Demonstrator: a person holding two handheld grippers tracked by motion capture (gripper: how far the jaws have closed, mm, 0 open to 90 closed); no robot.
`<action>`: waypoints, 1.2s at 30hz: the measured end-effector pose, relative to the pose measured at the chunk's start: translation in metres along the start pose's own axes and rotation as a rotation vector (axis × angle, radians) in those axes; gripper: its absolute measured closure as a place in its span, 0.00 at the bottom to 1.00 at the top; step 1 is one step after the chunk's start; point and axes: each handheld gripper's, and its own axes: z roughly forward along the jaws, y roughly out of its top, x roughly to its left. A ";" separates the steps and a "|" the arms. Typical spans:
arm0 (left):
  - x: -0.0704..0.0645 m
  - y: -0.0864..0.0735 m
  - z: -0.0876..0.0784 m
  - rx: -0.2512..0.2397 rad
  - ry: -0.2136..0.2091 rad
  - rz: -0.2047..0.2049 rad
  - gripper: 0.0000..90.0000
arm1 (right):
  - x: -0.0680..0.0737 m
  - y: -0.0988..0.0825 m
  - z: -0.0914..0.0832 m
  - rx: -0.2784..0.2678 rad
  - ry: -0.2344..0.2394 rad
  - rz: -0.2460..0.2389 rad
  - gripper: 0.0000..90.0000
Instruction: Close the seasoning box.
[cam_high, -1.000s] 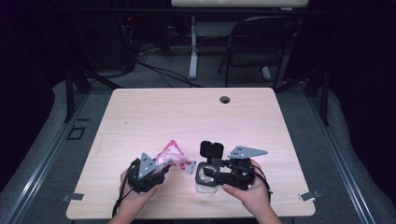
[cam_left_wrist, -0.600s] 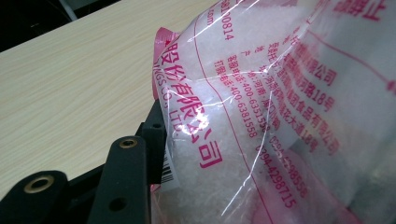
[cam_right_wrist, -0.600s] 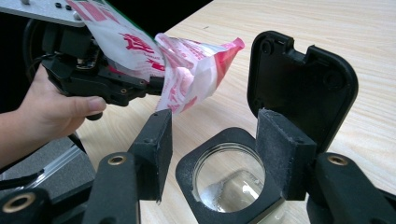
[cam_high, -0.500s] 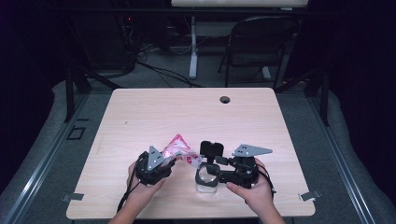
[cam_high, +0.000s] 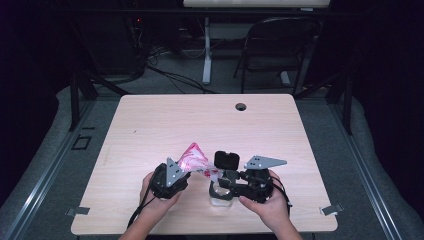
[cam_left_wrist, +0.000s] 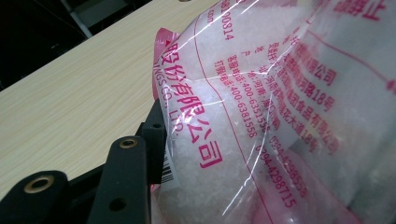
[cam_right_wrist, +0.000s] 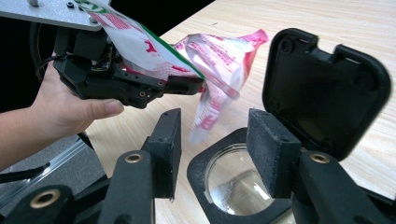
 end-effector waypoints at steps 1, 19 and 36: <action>-0.001 0.000 0.000 -0.001 0.001 0.006 0.61 | 0.001 0.000 0.001 0.002 -0.001 -0.002 0.63; -0.014 0.005 0.002 -0.008 0.043 0.083 0.61 | -0.001 0.003 0.002 0.011 -0.033 0.001 0.81; -0.017 0.007 0.003 -0.007 0.073 0.126 0.61 | -0.003 0.004 0.004 0.055 -0.030 -0.023 0.89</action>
